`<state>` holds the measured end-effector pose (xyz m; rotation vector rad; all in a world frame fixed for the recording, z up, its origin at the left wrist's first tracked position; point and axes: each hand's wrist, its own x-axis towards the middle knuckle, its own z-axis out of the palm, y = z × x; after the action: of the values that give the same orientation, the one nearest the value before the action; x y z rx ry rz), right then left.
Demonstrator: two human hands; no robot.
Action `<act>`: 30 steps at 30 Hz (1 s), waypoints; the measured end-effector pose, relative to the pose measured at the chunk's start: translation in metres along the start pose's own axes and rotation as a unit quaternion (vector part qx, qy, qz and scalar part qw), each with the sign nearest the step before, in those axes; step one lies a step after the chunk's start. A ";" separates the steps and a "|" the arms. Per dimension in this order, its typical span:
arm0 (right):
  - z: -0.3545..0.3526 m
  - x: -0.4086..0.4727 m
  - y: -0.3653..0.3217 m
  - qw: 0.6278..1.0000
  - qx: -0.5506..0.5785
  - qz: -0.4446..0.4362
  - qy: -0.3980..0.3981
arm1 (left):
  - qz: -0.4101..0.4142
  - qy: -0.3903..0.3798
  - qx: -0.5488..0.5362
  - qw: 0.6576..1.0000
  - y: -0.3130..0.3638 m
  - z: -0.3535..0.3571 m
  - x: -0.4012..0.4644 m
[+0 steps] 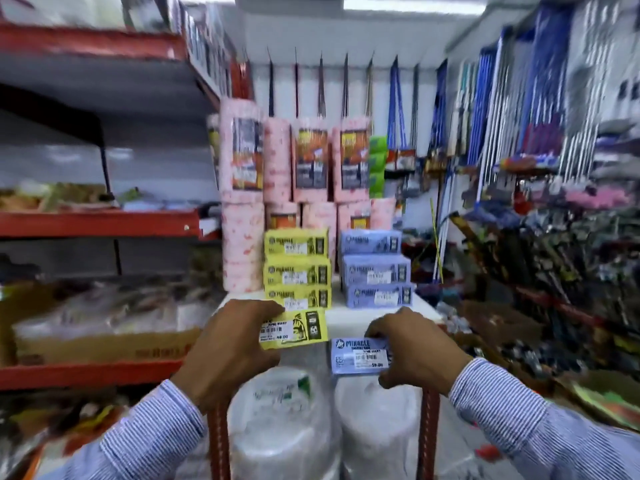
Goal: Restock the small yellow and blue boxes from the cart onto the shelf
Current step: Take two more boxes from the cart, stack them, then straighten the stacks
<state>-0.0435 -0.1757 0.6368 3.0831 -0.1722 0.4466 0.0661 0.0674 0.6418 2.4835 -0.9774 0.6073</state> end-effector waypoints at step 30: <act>-0.061 0.143 0.080 0.979 -0.019 0.042 0.197 | -0.004 0.084 -0.014 0.996 -0.018 0.020 0.169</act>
<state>0.0664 -0.2683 0.7366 2.8813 -0.2949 1.0275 0.1959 -0.0211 0.7109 2.3678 -0.9048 0.7802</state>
